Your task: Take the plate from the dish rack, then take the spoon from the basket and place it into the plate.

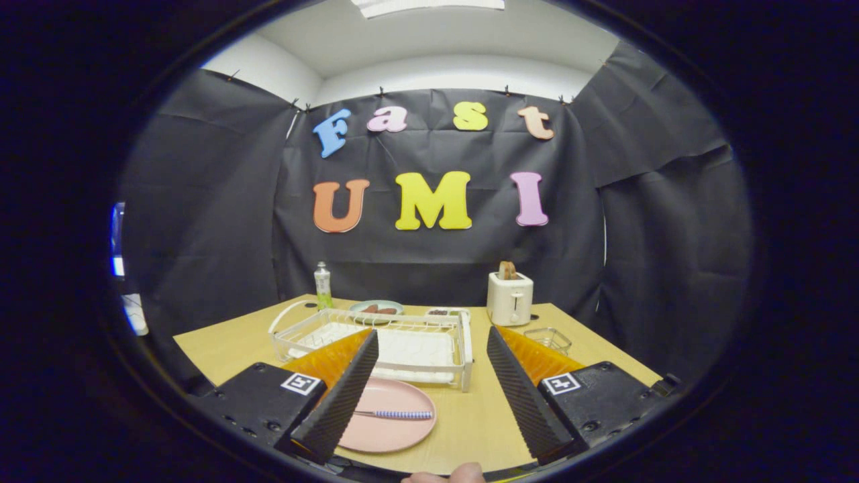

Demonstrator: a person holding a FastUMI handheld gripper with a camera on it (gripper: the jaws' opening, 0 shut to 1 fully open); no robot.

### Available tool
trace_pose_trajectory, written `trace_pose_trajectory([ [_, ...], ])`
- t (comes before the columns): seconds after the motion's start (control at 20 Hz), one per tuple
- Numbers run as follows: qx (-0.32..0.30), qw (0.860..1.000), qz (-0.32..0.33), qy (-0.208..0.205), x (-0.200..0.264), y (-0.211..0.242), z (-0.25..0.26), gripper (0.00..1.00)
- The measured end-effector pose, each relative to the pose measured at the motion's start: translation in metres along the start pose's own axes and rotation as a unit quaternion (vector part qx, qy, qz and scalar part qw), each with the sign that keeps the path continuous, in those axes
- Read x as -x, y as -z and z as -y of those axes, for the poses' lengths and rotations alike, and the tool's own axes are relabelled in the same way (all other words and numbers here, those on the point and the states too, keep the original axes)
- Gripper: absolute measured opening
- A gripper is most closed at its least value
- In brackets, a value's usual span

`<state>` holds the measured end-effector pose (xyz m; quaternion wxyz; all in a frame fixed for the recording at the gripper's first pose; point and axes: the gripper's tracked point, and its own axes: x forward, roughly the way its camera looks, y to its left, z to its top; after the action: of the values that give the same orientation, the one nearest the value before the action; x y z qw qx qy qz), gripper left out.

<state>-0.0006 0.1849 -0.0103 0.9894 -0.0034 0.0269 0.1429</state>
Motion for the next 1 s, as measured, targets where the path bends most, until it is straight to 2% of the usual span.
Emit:
trace_pose_trajectory([
  [0.3, -0.016, 0.999, 0.031, 0.002, 0.025, 0.007, 0.005, 1.00],
  [0.55, -0.024, 0.999, 0.021, 0.000, 0.038, 0.018, 0.016, 1.00],
  [0.7, -0.037, 0.999, 0.027, 0.014, 0.045, 0.015, 0.035, 1.00],
  [1.0, -0.046, 0.998, 0.039, 0.012, 0.042, -0.008, 0.059, 1.00],
])
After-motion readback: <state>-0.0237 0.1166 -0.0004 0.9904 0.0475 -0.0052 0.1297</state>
